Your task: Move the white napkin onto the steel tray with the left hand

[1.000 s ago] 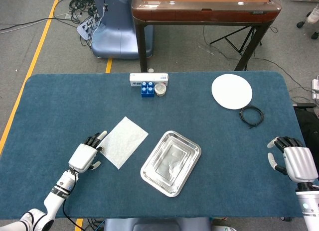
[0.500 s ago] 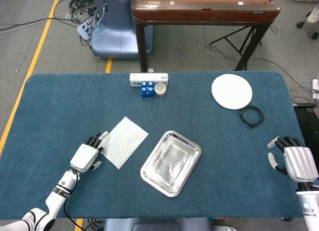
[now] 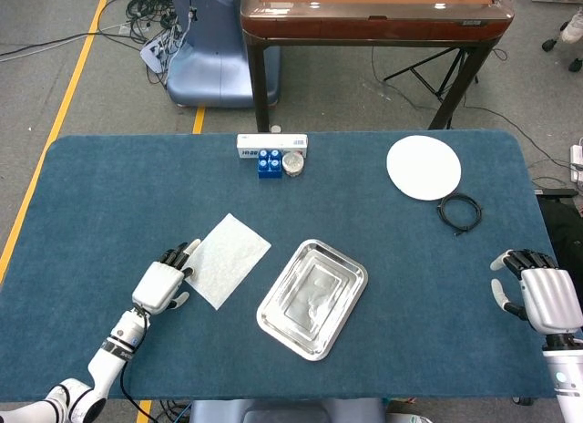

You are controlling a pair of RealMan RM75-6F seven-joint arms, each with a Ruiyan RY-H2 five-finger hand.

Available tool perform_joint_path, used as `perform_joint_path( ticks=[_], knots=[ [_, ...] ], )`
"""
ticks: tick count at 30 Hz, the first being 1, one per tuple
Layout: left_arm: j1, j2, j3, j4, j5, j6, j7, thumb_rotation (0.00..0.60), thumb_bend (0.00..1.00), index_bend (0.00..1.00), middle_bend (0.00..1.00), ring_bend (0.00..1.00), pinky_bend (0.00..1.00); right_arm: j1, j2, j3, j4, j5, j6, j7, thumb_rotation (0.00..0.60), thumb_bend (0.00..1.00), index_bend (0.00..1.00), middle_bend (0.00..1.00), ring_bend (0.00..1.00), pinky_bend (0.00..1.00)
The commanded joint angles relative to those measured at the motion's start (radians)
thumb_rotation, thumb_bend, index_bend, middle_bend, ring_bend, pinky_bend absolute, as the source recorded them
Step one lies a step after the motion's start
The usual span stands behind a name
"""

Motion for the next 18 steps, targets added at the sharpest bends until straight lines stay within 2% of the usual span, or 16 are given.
perform_joint_path(
  ticks=[1,18],
  knots=[
    [-0.002,-0.001,0.0,-0.001,-0.003,-0.004,0.006,0.6,0.26,0.46,0.0,0.0,0.15,0.0,0.0,0.0,0.0,0.0,0.001,0.001,0.6,0.43,0.45,0.4,0.28,0.29],
    [-0.013,-0.022,-0.007,0.002,-0.014,-0.01,0.011,0.6,0.27,0.48,0.0,0.0,0.15,-0.001,0.003,0.002,-0.002,0.0,0.002,0.004,0.6,0.43,0.45,0.4,0.28,0.29]
  ],
)
